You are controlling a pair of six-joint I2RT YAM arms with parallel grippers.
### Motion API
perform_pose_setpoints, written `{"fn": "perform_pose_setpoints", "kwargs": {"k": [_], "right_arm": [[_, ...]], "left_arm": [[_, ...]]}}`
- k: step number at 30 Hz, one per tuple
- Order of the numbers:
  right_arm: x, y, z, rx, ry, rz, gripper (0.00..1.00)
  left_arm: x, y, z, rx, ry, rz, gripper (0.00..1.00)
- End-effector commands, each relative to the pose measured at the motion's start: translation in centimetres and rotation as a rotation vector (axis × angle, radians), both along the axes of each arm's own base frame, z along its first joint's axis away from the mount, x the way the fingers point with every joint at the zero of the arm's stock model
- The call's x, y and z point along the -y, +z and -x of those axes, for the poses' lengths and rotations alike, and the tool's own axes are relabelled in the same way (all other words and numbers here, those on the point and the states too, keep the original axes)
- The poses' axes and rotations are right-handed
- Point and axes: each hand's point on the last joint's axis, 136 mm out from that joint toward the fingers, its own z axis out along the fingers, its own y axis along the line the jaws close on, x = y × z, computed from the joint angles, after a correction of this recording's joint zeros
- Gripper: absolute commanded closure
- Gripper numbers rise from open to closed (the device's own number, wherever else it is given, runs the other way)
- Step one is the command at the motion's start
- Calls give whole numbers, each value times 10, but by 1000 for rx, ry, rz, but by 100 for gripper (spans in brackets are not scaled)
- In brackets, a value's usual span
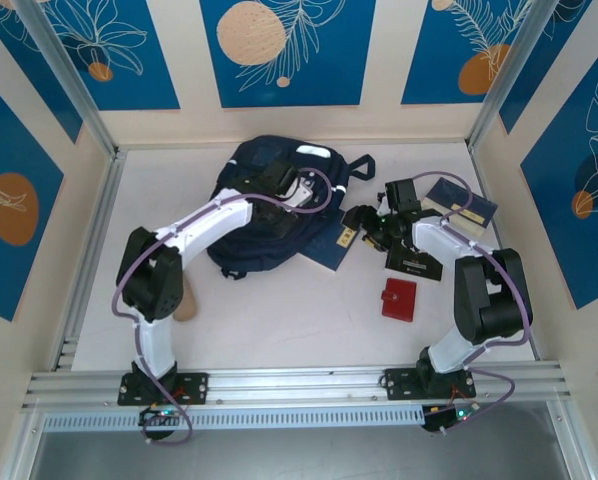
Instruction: Pack the student bag
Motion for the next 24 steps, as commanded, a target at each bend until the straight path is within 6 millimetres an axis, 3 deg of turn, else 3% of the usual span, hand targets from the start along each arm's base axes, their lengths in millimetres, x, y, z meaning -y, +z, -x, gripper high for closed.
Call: {"fn": "perform_pose_setpoints", "kwargs": {"k": [1, 5, 9, 12, 16, 24], "right_arm": [[-25, 0, 2, -28, 45, -78, 29], [-24, -25, 7, -93, 8, 57, 39], [9, -45, 20, -149, -98, 314, 42], [21, -54, 25, -183, -131, 352, 41], [4, -63, 19, -206, -72, 290, 42], [-9, -76, 8, -247, -53, 252, 65]], "left_arm": [[0, 44, -1, 116, 30, 66, 100], [-17, 52, -4, 154, 118, 34, 100], [-26, 53, -4, 168, 164, 22, 100], [-22, 50, -1, 150, 160, 48, 100], [-19, 51, -2, 146, 162, 58, 100], [-16, 47, 0, 123, 161, 71, 100]]}}
